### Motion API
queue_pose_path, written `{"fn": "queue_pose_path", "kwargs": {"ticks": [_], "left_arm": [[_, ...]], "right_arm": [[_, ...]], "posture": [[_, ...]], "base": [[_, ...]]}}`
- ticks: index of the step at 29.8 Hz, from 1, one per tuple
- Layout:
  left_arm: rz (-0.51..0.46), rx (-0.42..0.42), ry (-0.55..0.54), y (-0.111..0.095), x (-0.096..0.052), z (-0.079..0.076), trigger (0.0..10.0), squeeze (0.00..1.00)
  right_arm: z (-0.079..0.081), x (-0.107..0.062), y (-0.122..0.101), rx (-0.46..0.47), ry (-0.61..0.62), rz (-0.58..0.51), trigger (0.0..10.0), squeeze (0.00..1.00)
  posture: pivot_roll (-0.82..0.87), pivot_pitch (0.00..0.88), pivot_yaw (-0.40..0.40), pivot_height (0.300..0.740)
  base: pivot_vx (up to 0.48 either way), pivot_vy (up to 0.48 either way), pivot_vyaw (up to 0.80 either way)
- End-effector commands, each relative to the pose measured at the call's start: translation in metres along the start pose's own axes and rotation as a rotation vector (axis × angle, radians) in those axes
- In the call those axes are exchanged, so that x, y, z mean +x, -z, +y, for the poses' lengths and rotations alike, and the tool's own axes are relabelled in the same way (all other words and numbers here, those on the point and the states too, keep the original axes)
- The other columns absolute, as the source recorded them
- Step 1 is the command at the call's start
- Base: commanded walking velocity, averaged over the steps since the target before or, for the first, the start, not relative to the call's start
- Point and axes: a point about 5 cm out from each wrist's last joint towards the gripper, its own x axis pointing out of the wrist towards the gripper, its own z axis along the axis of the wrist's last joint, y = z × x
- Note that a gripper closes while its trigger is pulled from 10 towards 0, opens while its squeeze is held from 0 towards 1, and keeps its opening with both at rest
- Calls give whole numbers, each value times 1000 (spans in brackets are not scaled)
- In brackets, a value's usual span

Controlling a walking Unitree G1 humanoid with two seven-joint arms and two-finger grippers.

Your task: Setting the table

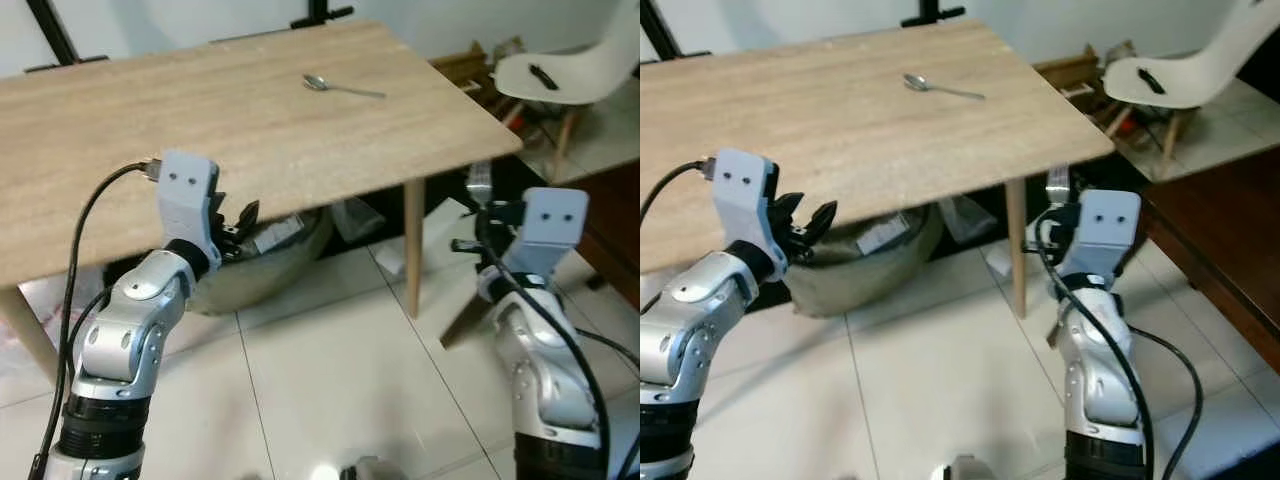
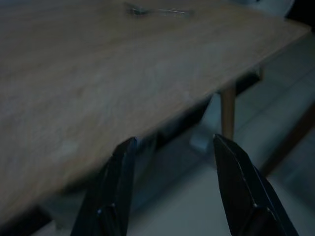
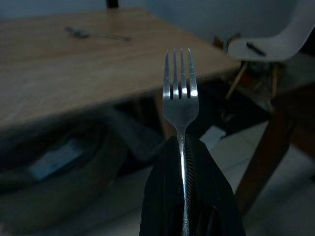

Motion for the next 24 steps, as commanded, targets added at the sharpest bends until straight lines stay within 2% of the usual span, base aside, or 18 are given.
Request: {"fn": "queue_pose_path", "kwargs": {"ticks": [1,17,24], "left_arm": [[16,7,-23,4,-2,5,10000,0],[30,-5,-40,5,2,5,10000,0],[30,-3,-39,5,2,6,10000,0]], "right_arm": [[6,-1,1,11,-18,2,10000,0],[5,-2,3,15,-12,8,10000,0],[4,-1,3,31,-8,13,10000,0]], "posture": [[-131,46,81,740],[-134,41,84,740],[-133,38,85,740]], "base": [[0,0,0],[0,0,0],[0,0,-693]]}}
